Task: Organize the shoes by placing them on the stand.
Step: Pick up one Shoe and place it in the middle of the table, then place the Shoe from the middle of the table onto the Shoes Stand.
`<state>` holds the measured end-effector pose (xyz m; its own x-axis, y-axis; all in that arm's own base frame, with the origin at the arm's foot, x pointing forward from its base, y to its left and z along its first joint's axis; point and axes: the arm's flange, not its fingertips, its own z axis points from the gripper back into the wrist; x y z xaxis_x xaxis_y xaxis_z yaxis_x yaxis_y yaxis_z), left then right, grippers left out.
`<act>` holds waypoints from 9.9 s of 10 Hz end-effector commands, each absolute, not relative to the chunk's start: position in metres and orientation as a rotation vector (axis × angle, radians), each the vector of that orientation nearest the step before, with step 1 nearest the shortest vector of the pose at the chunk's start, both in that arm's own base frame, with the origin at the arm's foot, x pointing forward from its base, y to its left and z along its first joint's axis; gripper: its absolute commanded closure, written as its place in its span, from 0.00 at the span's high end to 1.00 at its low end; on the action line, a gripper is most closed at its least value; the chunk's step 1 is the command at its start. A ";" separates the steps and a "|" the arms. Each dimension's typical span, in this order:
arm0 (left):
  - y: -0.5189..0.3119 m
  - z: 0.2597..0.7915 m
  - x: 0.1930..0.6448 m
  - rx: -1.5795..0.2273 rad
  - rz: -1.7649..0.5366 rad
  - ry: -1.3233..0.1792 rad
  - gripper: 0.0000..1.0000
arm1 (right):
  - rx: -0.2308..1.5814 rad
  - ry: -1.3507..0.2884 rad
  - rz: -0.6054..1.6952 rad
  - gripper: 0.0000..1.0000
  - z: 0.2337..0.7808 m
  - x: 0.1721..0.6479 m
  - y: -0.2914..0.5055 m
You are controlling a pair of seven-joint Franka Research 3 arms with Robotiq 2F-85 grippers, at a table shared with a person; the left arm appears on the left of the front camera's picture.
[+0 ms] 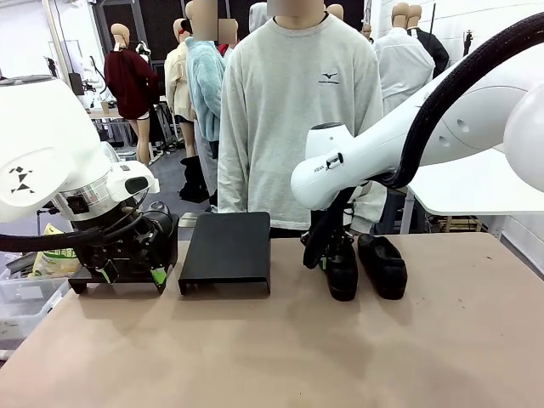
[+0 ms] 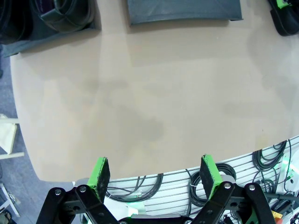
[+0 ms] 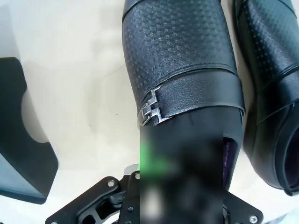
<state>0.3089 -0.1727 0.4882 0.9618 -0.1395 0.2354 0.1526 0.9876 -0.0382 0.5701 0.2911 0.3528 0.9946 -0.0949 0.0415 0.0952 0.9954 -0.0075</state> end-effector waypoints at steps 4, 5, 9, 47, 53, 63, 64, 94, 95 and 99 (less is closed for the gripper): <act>-0.174 0.487 0.310 -0.070 -0.131 -0.241 1.00 | -0.037 -0.009 -0.133 0.00 0.386 0.509 0.314; -0.174 0.487 0.310 -0.070 -0.131 -0.241 1.00 | -0.097 0.012 -0.126 0.00 0.390 0.482 0.322; -0.174 0.487 0.310 -0.070 -0.131 -0.241 1.00 | -0.161 -0.096 -0.021 0.00 0.391 0.381 0.360; -0.363 0.449 0.246 -0.072 -0.009 0.008 1.00 | 0.139 -0.029 0.116 1.00 0.480 0.339 0.148; -0.366 0.441 0.253 -0.111 0.029 0.003 1.00 | 0.139 -0.029 0.116 1.00 0.480 0.339 0.148; -0.430 0.378 0.313 -0.069 0.118 -0.081 1.00 | 0.139 -0.029 0.116 1.00 0.480 0.339 0.148; -0.433 0.368 0.314 -0.046 0.119 -0.083 1.00 | 0.139 -0.029 0.116 1.00 0.480 0.339 0.148; -0.247 0.472 0.422 -0.018 0.092 -0.421 0.00 | 0.139 -0.029 0.116 1.00 0.480 0.339 0.148; -0.249 0.475 0.405 -0.078 0.133 -0.291 0.00 | 0.139 -0.029 0.116 1.00 0.480 0.339 0.148; -0.242 0.459 0.414 -0.031 0.114 -0.355 0.00 | 0.139 -0.029 0.116 1.00 0.480 0.339 0.148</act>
<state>0.4139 -0.2415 0.4576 0.9322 0.1159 0.3430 -0.1063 0.9932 -0.0467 0.3358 0.1482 0.4785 0.9928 0.1105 0.0472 -0.1165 0.9814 0.1529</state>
